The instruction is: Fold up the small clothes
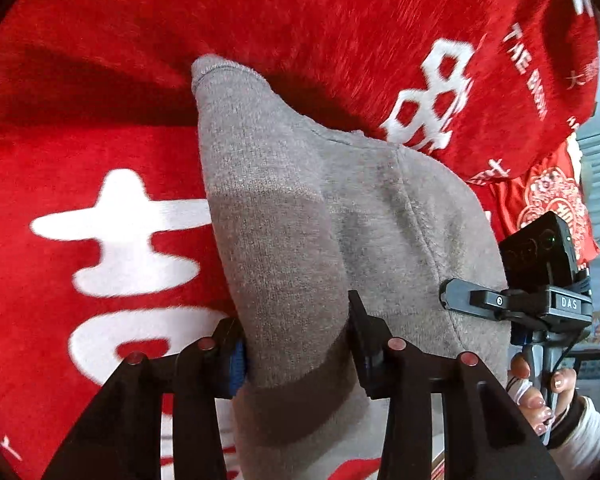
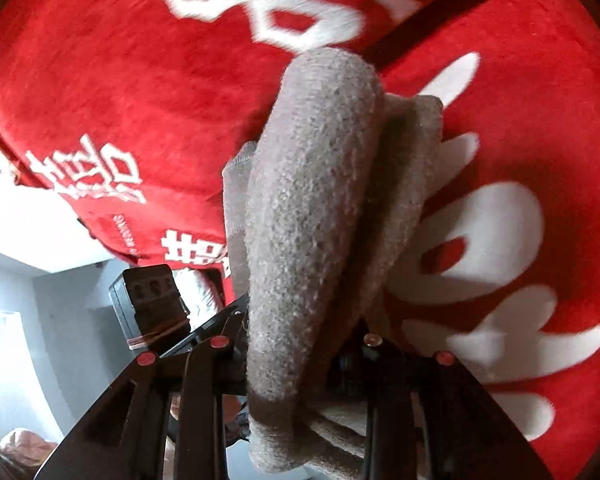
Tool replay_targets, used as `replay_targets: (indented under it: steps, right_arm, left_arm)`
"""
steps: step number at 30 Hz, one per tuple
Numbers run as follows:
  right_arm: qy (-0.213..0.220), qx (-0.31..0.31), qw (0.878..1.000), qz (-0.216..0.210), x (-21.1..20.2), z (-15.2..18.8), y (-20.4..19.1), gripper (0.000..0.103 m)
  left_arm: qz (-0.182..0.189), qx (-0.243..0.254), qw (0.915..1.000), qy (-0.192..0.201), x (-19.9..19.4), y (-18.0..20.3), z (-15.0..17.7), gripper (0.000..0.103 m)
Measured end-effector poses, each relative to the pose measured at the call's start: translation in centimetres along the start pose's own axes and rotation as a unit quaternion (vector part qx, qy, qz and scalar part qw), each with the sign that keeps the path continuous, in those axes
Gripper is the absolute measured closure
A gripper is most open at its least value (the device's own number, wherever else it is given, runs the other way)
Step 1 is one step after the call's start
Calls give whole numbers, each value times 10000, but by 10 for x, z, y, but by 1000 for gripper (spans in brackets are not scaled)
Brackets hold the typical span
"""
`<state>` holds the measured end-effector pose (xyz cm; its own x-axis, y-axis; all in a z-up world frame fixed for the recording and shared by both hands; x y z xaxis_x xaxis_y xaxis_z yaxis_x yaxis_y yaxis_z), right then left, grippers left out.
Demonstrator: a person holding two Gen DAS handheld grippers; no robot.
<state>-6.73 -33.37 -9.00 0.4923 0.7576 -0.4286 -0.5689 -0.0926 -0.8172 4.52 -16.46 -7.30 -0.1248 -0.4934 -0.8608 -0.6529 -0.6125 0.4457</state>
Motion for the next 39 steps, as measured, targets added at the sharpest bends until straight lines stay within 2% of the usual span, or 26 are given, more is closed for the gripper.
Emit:
replay_targets:
  steps: [5,12,15,17,19,21,22,23,25,26,28,30,33,34,35,36,37,39]
  right_arm:
    - [-182,17,9998,-108,29,33,-13,71]
    - [-542,322,9980,-58,98,75,0,71]
    - [-612,333,9971,316,130,83,10,71]
    - [-505,392,9950,766,142,82,21,69]
    - [-258,452,9935,1009,139,76,24,62]
    - [22,484,9916,1197,129,68,25,53]
    - [141,491,9905,1280,123,65,26,53]
    - [227,490,9894,1350,119,63,24,54]
    - [406,355,9860,1579,112,62,19,77]
    - [478,174,9843,1691,111,64,11,77]
    - [557,-422,9764,2045,117,72,-8,79]
    - [636,-1010,9603,2523,123,76,-17,79]
    - [773,-1297,9312,3317,116,69,14,79]
    - [823,-1275,9232,3531,113,64,26,79]
    - [844,-1246,9191,3641,112,59,36,79]
    - [871,-1125,9233,3568,108,55,40,79]
    - [910,-980,9279,3481,104,54,41,79]
    - [1057,-865,9256,3531,92,55,42,79]
  left_arm:
    - [13,-58,10000,15,-40,-19,25,59]
    - [-376,-122,9990,-196,-70,-65,81,59]
    - [-473,-267,9981,-295,-73,-87,107,59]
    - [-535,-460,9964,-478,-67,-106,127,59]
    - [-627,-582,9947,-567,-67,-122,140,58]
    - [-491,-687,9956,-408,-75,-126,142,58]
    - [-528,-686,9957,-341,-81,-129,142,59]
    - [-584,-670,9956,-288,-85,-131,142,59]
    - [-734,-631,9952,-109,-97,-135,137,58]
    - [-801,-643,9947,-64,-100,-138,135,58]
    - [-991,-643,9929,-144,-97,-146,134,58]
    - [-1272,-565,9896,-358,-87,-156,138,58]
    - [-1456,-455,9872,-457,-69,-159,140,58]
    - [-1451,-443,9874,-441,-69,-159,140,54]
    - [-1512,-413,9867,-419,-68,-159,140,51]
    - [-1571,-373,9860,-412,-67,-157,140,44]
    - [-1635,-317,9852,-409,-68,-155,140,42]
    - [-1704,-220,9841,-451,-66,-152,138,42]
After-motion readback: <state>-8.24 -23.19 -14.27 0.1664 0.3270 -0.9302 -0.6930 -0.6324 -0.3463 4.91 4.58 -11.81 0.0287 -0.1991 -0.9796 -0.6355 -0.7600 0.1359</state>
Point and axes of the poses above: each gripper's, at about its wrist camera, not at the fingertips, and x roughly the way its jaws point, y to its right, z to its underside, the point moved 7 cm from there along x, roughly the way its jaws point, and after that the axes turned 15 degrees about x, right-handed, at the moved point
